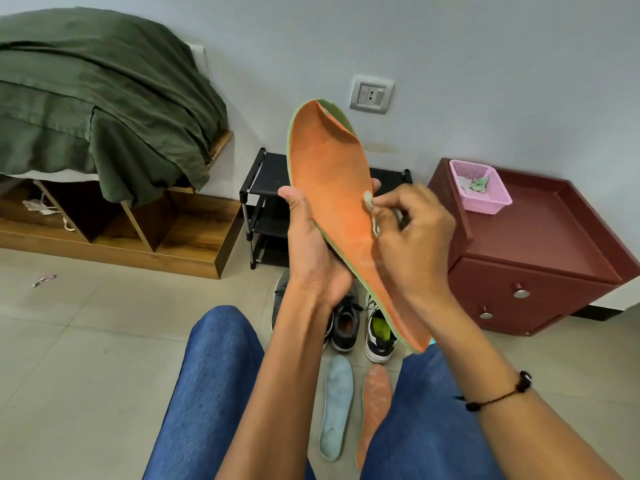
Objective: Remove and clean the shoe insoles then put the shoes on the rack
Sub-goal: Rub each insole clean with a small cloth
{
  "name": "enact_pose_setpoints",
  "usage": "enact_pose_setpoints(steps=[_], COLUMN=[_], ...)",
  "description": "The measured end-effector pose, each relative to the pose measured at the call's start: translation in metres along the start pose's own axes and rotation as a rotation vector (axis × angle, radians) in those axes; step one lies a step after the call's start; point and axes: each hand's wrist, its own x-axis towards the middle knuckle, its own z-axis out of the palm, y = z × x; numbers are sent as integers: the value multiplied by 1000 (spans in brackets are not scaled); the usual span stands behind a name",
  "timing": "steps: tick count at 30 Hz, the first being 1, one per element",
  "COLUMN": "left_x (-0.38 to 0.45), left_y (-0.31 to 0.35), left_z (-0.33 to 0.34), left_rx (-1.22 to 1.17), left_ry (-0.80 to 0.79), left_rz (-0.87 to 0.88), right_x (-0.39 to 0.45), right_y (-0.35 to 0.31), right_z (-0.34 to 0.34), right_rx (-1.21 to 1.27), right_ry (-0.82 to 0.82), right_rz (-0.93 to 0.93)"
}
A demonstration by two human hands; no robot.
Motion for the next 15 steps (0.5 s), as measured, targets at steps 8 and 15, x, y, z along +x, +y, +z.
enact_pose_setpoints(steps=[8, 15], left_x=[-1, 0], left_y=[-3, -2], left_z=[-4, 0], left_rx=[43, -25], left_ry=[-7, -15], left_rz=[-27, -5], right_x=[-32, -11], right_y=[-37, -8], right_z=[5, 1], right_rx=[110, -218], right_ry=[-168, -118], right_rz=[-117, -163])
